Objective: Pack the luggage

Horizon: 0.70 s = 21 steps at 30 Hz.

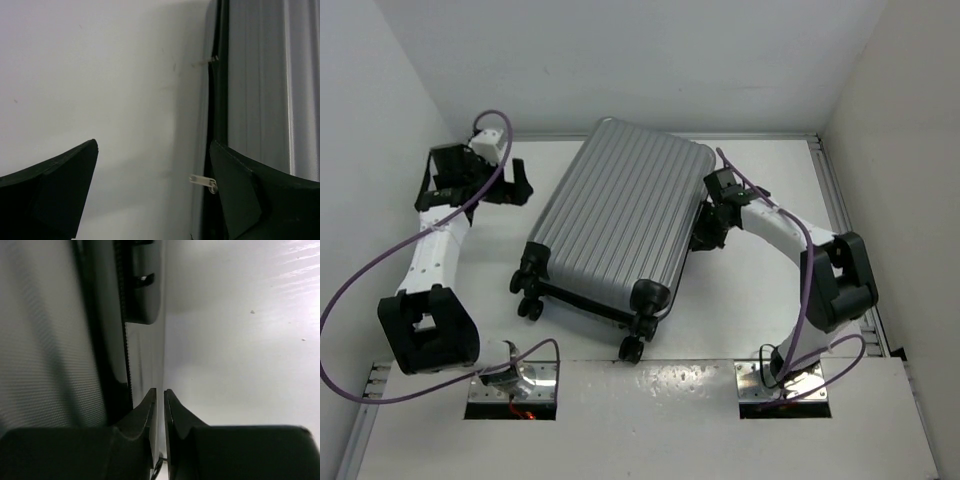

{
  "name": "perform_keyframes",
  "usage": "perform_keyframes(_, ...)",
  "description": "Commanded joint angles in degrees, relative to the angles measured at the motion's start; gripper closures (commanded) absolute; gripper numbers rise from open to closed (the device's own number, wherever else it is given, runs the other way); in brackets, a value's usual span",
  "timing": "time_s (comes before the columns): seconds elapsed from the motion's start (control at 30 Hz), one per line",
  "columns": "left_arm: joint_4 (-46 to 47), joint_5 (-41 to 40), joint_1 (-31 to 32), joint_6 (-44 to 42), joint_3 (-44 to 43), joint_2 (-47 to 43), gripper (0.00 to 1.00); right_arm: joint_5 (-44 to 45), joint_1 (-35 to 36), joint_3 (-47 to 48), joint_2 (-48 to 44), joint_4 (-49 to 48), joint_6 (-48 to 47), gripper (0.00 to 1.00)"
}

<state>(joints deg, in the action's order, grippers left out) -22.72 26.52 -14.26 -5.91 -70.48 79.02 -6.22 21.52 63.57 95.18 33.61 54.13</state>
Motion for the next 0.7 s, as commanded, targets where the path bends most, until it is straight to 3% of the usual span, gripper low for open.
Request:
perform_keyframes(0.0,-0.48,-6.04,2.48,0.02,5.41,-2.21,0.00,-2.13,2.91,7.33,3.52,-3.28,4.58,0.89)
perform_keyframes(0.13,-2.32,-4.21,5.90,-4.36,11.41,-4.22,0.04,-3.00,3.27,18.05,11.25,-4.59,4.85,0.86)
perform_keyframes(0.3,-3.65,4.14,11.17,-5.16,15.80,-4.84,0.06,-5.03,1.16,28.88,19.93,-10.04,4.32,0.80)
perform_keyframes(0.5,6.54,2.58,21.28,4.49,15.99,-3.18,0.07,-10.56,-3.93,36.88,26.27,-17.87,3.09,0.71)
perform_keyframes(0.63,8.31,2.30,19.81,6.79,13.96,-1.15,0.00,-15.03,-6.48,35.84,25.85,-20.15,0.98,0.62)
perform_keyframes(0.67,7.44,2.91,17.97,3.48,13.96,-1.67,0.00,-16.01,-7.88,35.14,25.50,-20.85,0.11,0.60)
